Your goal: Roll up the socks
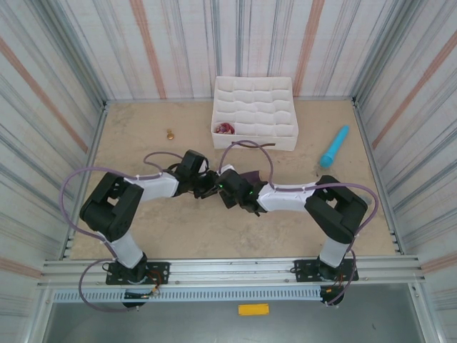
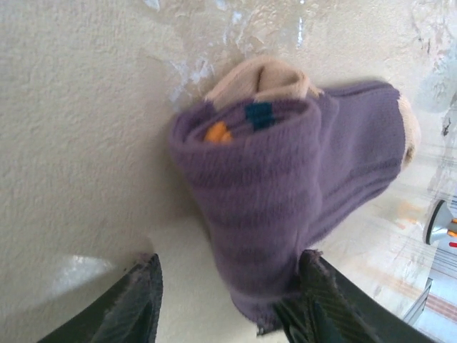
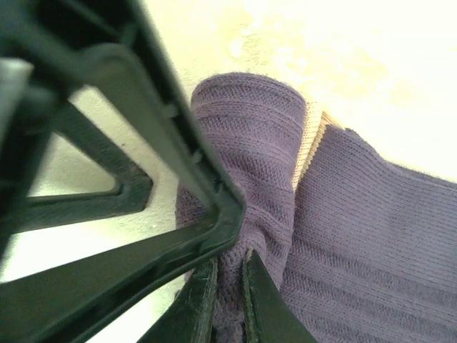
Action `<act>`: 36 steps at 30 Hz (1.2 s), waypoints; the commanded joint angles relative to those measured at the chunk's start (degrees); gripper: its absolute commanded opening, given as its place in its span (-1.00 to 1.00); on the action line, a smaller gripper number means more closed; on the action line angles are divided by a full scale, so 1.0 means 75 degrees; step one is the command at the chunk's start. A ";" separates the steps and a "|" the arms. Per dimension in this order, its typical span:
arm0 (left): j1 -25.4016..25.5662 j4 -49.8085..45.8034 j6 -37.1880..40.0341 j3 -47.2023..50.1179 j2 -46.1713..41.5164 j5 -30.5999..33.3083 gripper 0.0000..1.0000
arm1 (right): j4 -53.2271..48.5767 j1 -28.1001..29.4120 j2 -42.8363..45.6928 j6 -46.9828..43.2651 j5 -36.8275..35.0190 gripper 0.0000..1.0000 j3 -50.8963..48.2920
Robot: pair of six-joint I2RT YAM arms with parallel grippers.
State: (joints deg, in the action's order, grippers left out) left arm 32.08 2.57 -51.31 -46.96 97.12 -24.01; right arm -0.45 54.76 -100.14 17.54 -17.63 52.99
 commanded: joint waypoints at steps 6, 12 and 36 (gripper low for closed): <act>-0.0018 -0.0033 0.0114 0.0195 -0.0555 -0.0056 0.14 | 0.0410 -0.0851 0.0118 0.0428 0.2298 -1.00 -0.1143; -0.0017 0.0148 0.0340 0.0337 -0.0724 0.0038 0.14 | 0.1518 -0.2050 0.0293 0.1186 0.4749 -1.00 -0.1788; 0.0197 0.0722 0.0979 -0.0969 0.0730 -0.0051 0.08 | 0.3120 -0.4357 -0.0957 0.4099 0.7428 -1.00 -0.2496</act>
State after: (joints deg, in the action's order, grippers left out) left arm 32.77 6.26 -45.82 -52.10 101.03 -24.40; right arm 31.59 22.46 -104.75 46.52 41.47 35.68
